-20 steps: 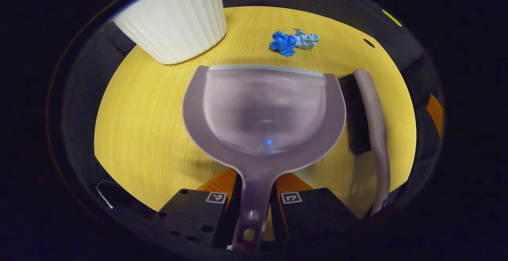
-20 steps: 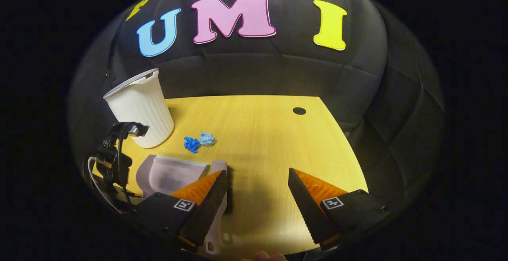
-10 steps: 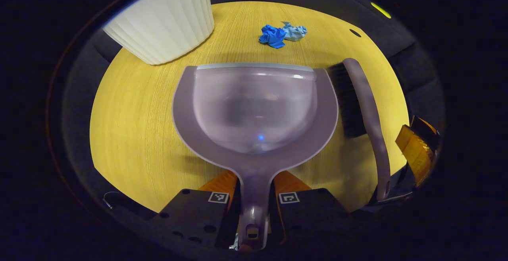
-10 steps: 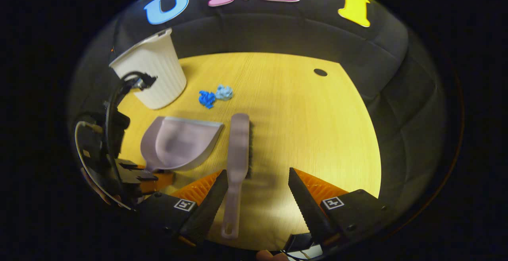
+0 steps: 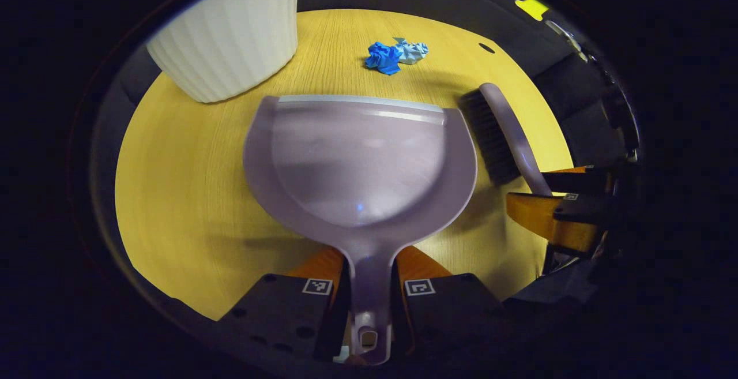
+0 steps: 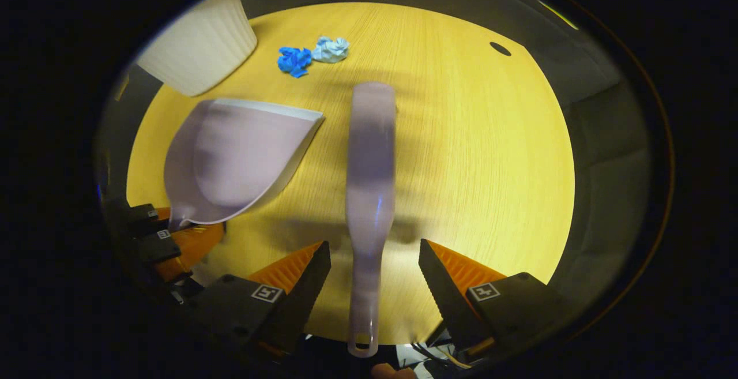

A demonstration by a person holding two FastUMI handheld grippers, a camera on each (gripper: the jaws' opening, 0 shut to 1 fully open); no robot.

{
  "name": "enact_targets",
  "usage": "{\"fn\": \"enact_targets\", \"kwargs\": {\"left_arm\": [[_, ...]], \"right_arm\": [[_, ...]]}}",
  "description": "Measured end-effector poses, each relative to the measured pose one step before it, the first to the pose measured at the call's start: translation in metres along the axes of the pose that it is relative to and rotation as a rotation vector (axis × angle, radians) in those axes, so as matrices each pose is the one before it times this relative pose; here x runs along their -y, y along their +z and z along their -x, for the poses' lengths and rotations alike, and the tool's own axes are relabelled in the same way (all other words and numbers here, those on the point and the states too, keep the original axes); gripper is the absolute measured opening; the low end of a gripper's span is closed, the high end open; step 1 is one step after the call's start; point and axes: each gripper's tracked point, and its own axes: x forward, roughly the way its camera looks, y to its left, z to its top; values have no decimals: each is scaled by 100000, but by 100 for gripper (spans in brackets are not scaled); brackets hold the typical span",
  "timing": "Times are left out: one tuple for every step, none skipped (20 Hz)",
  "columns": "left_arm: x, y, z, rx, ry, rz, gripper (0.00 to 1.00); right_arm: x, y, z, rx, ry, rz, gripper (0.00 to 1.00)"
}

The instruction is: Pick up the small broom and dustpan from the desktop, sweep the trash into the dustpan with the broom, and then empty the trash into the garbage bin.

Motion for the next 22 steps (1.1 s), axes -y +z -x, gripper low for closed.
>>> {"fn": "enact_targets", "kwargs": {"left_arm": [[-96,33,16,96,-366,-1007,29],[-124,177,-25,330,-383,-420,29],[-69,48,18,403,-684,-179,30],[-71,109,12,375,-644,-55,31],[-16,57,56,300,-619,-86,30],[-71,72,-15,34,-297,-196,29],[-89,86,-45,-94,-142,-301,29],[-79,120,48,100,28,-291,29],[-45,75,-45,-112,114,-204,29],[-84,123,-43,-107,23,-74,29],[-23,76,-21,-251,91,-213,29],[-87,118,34,-252,231,-389,29],[-105,-12,85,-397,215,-750,29],[-225,81,79,-269,223,-1004,29],[-259,167,84,-251,98,-824,29],[-282,223,153,-195,-55,-726,29],[-336,207,165,-103,133,-953,29],[-451,249,232,-223,298,-1223,29],[-385,121,151,-755,117,-1585,29],[-389,184,204,-819,-103,-1759,29],[-380,30,138,-1132,-31,-2151,29],[-457,122,34,-1135,33,-2134,29]], "right_arm": [[-284,-124,-493,-2707,-124,-1089,100],[-412,-145,-217,-2297,1063,-2081,100],[-289,5,-209,-1463,782,-2687,93],[-216,261,-190,-213,611,-2324,90],[-105,405,-379,-155,11,-934,76],[-316,-76,-230,-828,1363,-24,81],[-315,-197,-340,-2925,1842,-280,70],[-124,373,333,566,288,-676,55],[10,335,-192,167,84,306,46],[86,376,89,819,-727,-429,58],[59,-240,-135,-1192,461,-990,36],[84,142,-212,-707,-290,-986,37],[124,159,280,-458,461,-206,33],[294,39,-86,-516,-693,400,31],[381,186,-138,174,-1141,1874,29],[465,234,77,189,-1000,2449,26],[547,379,234,674,-876,2063,26],[417,522,234,246,-28,623,26],[361,645,156,229,763,-558,19],[370,851,135,109,978,-747,26],[475,816,113,-262,300,103,26],[758,1031,24,-81,-598,1349,26]]}}
